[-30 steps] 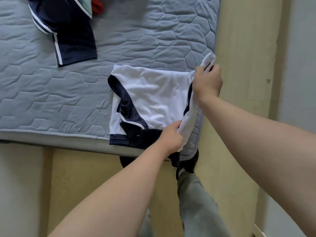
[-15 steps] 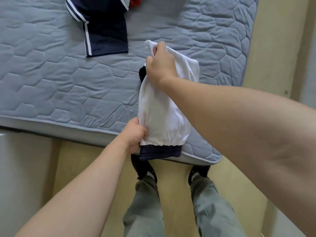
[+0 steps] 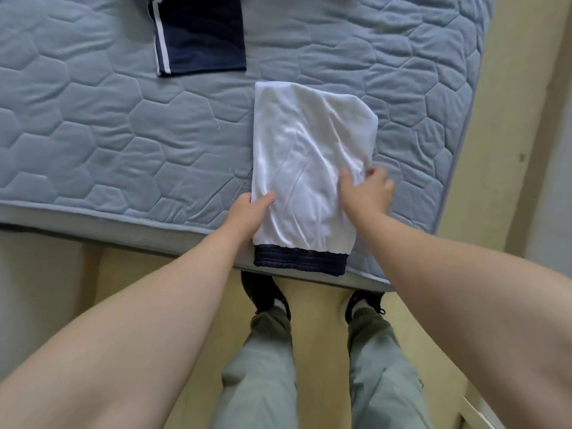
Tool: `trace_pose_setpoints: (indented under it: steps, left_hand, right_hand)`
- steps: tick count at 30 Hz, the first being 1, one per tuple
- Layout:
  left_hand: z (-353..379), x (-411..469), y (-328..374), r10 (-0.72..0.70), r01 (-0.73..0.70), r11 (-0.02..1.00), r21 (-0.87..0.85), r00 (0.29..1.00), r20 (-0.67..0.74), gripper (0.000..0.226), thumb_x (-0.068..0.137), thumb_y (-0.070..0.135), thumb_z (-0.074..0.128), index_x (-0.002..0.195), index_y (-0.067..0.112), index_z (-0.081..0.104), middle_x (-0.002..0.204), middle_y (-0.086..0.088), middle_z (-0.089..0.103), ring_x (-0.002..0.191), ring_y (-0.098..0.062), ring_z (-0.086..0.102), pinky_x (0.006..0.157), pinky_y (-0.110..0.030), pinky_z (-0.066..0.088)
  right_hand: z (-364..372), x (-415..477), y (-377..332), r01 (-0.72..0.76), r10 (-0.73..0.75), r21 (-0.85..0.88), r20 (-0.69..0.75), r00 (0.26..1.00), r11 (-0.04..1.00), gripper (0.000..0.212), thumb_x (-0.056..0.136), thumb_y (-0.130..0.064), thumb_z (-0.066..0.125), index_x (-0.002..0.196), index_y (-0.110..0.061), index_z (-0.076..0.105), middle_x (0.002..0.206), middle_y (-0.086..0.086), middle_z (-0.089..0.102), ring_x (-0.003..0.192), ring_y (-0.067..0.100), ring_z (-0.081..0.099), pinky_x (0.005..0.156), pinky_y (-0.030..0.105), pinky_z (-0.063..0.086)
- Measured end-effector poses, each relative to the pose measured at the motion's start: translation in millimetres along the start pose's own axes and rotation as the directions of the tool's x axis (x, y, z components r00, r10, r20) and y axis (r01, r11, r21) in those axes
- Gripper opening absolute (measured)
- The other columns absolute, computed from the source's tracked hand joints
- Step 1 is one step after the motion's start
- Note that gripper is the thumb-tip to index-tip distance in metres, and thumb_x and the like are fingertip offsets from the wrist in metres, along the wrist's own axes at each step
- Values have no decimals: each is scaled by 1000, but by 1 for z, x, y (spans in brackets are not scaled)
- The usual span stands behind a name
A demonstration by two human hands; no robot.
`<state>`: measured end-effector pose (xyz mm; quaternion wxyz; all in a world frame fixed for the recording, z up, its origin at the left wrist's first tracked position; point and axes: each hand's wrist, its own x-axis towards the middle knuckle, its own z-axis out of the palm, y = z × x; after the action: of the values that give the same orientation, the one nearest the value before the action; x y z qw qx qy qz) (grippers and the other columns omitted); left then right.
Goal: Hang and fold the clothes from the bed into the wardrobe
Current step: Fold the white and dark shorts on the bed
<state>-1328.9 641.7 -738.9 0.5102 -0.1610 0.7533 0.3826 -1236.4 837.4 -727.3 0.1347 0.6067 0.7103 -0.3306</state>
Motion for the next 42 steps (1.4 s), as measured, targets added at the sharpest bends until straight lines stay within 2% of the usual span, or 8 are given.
trace_pose_setpoints:
  steps: [2,7,10,14,24,27,36,42]
  left_hand:
    - [0,6,10,-10,19,996,-91,996,92,48,88,50,67,125,19,57,121,9,63,103,-10,61,92,-34,49]
    - [8,27,41,-68,120,962,-245,975,212,37,84,48,72,112,23,68,107,4,73,91,-14,72,74,-32,55]
    - [15,35,50,-78,121,967,-224,979,191,32,83,45,74,103,20,73,92,1,78,77,-17,75,60,-29,59]
    - [22,26,53,-111,185,958,-220,944,312,29,81,45,75,93,19,82,106,-6,76,96,-26,74,70,-39,61]
    - [11,-123,130,114,-60,983,-174,942,315,60,74,29,82,129,19,62,117,-2,73,106,-24,70,87,-42,55]
    - [8,-202,163,122,-87,990,-107,915,384,61,74,35,82,130,24,61,119,-1,72,107,-25,70,81,-40,57]
    - [52,-415,227,129,-278,953,121,734,667,50,83,35,76,130,21,63,121,-5,71,110,-29,68,101,-52,49]
    - [107,-537,216,46,-469,842,269,558,829,40,81,31,78,117,16,70,105,-10,76,95,-30,73,84,-45,58]
  right_hand:
    - [1,3,15,-146,127,169,118,985,975,72,83,-70,55,129,-15,45,131,8,50,119,31,51,99,43,45]
    - [8,14,25,-318,122,476,398,909,820,87,69,-83,58,125,-16,52,119,2,63,104,24,64,91,44,55]
    - [10,20,32,-367,24,599,502,865,712,71,74,-67,71,125,-21,57,113,-1,70,95,19,70,68,32,60]
    - [0,20,45,-396,-49,666,545,837,632,44,79,-39,82,115,-18,67,99,1,77,87,21,74,63,32,59]
    - [-149,-78,31,-305,-134,804,425,895,511,44,79,-32,83,118,-29,63,110,-4,74,95,17,73,75,37,61]
    - [-218,-142,23,-292,-111,826,388,915,482,49,82,-34,79,126,-24,59,116,-2,72,100,19,71,81,40,60]
    - [-371,-347,62,-125,145,974,99,984,188,40,85,-43,73,118,-21,64,109,0,75,99,22,72,91,45,56]
    - [-389,-478,116,145,413,987,-102,905,-74,31,87,-36,73,112,-19,69,107,6,75,96,25,73,69,34,60]
